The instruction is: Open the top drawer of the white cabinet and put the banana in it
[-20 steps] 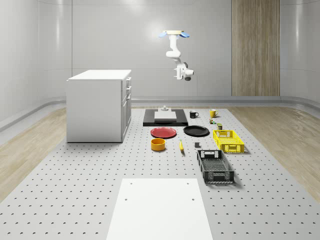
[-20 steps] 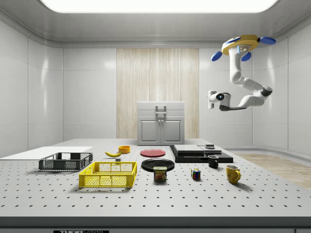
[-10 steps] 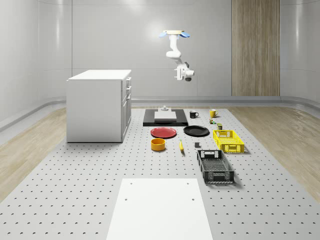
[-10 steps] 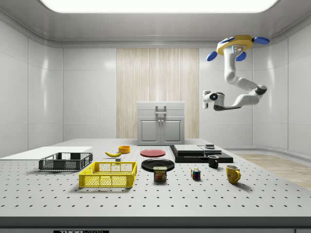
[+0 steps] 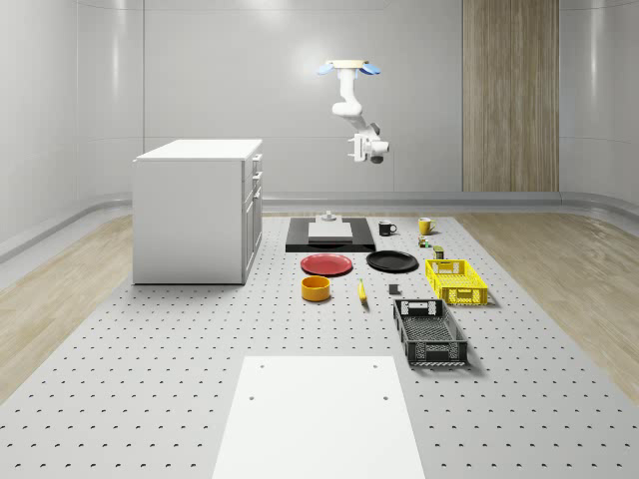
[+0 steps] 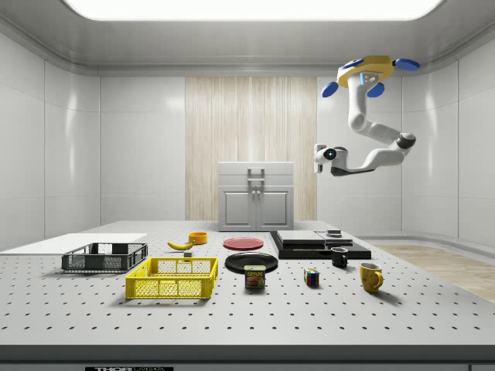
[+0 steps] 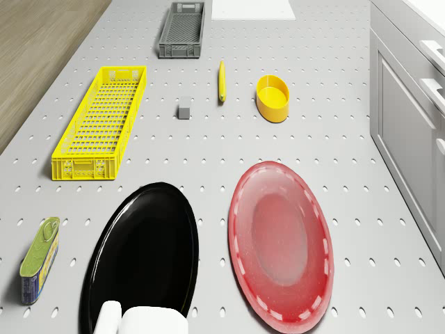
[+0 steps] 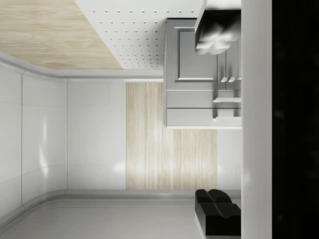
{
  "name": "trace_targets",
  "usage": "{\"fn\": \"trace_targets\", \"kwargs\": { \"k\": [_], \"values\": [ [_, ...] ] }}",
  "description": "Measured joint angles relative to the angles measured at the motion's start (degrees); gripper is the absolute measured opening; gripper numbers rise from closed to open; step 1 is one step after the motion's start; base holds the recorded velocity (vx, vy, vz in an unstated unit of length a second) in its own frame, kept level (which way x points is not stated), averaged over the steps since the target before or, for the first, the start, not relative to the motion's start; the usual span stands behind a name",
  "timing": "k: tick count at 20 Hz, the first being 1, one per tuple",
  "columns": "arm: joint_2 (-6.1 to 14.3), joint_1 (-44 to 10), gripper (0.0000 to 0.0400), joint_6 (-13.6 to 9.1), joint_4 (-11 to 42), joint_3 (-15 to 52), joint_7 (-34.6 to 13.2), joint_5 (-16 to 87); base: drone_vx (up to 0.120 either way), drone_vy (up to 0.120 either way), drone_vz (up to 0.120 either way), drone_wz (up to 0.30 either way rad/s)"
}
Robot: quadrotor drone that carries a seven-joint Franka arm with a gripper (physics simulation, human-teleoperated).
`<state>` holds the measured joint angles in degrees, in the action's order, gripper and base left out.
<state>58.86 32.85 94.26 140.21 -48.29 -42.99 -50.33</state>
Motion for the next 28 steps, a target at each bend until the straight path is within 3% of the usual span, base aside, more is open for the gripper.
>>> {"fn": "trace_targets", "kwargs": {
  "k": [6,28],
  "values": [
    [1.1,1.1,0.0400,1.0,0.1,-0.4,-0.7,0.9,0.120,0.000,0.000,0.000],
    [4.6,4.3,0.0400,4.1,0.6,-1.5,-3.0,3.6,0.120,-0.120,0.000,0.000]
  ]
}}
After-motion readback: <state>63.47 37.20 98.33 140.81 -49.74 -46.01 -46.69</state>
